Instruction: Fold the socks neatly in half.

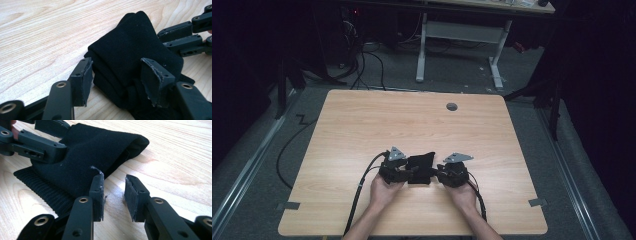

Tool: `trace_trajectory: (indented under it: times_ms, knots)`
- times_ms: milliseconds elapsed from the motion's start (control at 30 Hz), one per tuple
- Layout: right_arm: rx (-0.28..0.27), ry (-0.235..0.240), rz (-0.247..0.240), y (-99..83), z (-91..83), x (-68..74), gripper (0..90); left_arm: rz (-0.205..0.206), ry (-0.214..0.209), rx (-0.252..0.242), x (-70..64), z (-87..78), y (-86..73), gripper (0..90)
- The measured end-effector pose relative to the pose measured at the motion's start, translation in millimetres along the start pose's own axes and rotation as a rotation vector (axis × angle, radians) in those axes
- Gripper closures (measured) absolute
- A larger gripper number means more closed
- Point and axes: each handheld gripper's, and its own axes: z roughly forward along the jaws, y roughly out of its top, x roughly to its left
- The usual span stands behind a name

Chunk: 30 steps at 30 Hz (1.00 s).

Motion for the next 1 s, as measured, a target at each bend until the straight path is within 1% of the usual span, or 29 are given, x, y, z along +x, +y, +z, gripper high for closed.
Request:
trace_trajectory:
  times_ms: [67,167,267,367,467,533,667,800,1000]
  knots:
    - [0.002,-0.005,-0.003,-0.2,0.3,-0.6,68.6,-0.001,0.0,-0.003,0.6,0.4,0.0,43.1]
    - [0.0,-0.004,0.012,-0.6,-0.6,-2.5,67.1,-0.015,-0.001,-0.011,0.9,-1.3,0.4,41.7]
    - [-0.022,0.0,0.026,-0.2,-5.4,-4.4,65.7,-0.007,-0.001,-0.02,0.0,-6.7,1.9,40.7]
    - [-0.03,-0.009,0.023,-0.3,-10.6,-4.7,65.3,-0.001,-0.011,-0.041,-0.5,-13.5,3.9,39.5]
    - [-0.043,-0.015,0.015,-0.8,-14.0,-5.3,65.3,-0.005,-0.016,-0.055,-1.1,-18.3,5.0,39.4]
    - [-0.052,-0.016,0.024,-0.6,-16.8,-6.1,65.3,0.001,-0.013,-0.059,-1.2,-21.6,5.3,39.4]
    - [-0.062,-0.019,0.018,1.3,-22.5,-7.3,65.0,0.009,-0.006,-0.065,0.2,-28.1,5.0,39.4]
    - [-0.085,-0.018,0.01,4.0,-29.4,-8.2,64.5,0.004,-0.001,-0.079,2.3,-34.4,4.9,39.4]
    - [-0.101,-0.017,0.019,4.3,-35.9,-11.1,63.7,0.003,0.009,-0.092,4.6,-42.9,4.9,39.4]
